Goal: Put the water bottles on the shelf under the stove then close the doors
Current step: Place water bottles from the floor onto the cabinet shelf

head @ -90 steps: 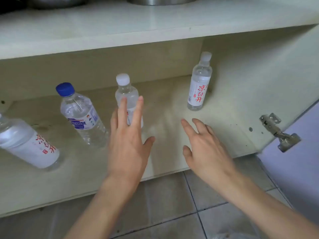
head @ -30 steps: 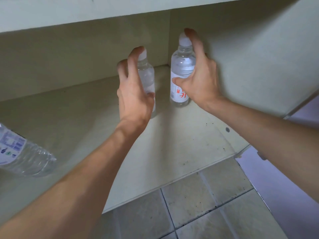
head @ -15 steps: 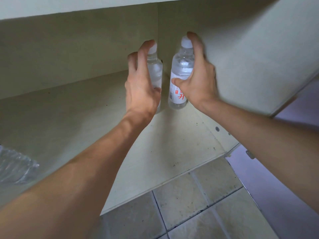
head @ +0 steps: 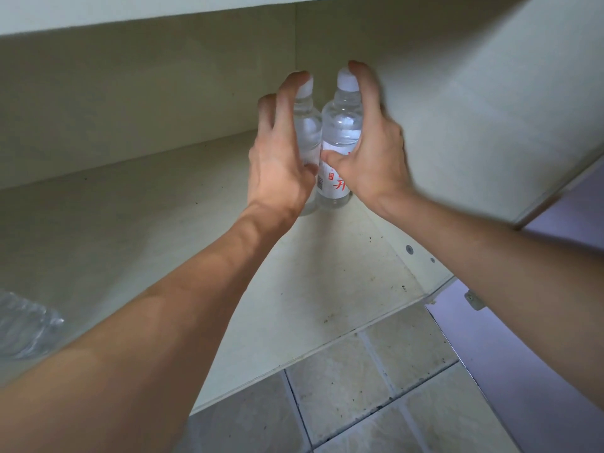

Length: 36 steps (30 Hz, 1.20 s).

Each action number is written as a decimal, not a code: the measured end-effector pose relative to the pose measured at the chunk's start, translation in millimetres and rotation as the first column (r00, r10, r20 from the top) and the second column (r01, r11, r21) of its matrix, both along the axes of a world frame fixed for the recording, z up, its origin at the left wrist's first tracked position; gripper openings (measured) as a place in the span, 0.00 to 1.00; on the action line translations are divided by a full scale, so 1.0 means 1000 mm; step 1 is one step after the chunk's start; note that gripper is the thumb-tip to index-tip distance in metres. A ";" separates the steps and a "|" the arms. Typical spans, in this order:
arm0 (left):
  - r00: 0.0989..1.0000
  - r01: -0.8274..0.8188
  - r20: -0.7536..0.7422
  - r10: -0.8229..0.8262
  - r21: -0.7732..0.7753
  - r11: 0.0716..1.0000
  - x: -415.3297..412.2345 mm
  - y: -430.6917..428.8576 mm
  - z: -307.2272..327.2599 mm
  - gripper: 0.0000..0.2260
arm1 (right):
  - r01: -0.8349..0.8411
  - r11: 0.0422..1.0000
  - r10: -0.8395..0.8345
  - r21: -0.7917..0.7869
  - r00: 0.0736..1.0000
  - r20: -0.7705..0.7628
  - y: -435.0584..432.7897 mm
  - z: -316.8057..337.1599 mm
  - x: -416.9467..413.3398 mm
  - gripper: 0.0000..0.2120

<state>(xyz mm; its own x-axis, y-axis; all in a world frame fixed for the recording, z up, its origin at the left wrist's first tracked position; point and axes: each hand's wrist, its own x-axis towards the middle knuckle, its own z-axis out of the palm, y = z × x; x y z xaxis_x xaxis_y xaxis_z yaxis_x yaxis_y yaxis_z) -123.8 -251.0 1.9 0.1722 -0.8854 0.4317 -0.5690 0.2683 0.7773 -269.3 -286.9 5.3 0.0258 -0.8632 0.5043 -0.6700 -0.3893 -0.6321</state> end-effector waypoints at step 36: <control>0.544 -0.459 0.791 0.280 0.001 0.889 0.148 0.235 -0.001 0.36 | -0.302 0.948 0.318 0.099 0.880 -0.354 0.193 -0.020 0.140 0.32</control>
<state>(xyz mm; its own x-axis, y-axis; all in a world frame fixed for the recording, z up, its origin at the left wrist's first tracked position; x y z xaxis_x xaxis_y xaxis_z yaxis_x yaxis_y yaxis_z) 24.1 -16.0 1.2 0.1965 -0.8956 0.3992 -0.9788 -0.2032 0.0261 -128.8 -94.1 -14.6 0.4690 -0.8000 0.3742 -0.7037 -0.5945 -0.3891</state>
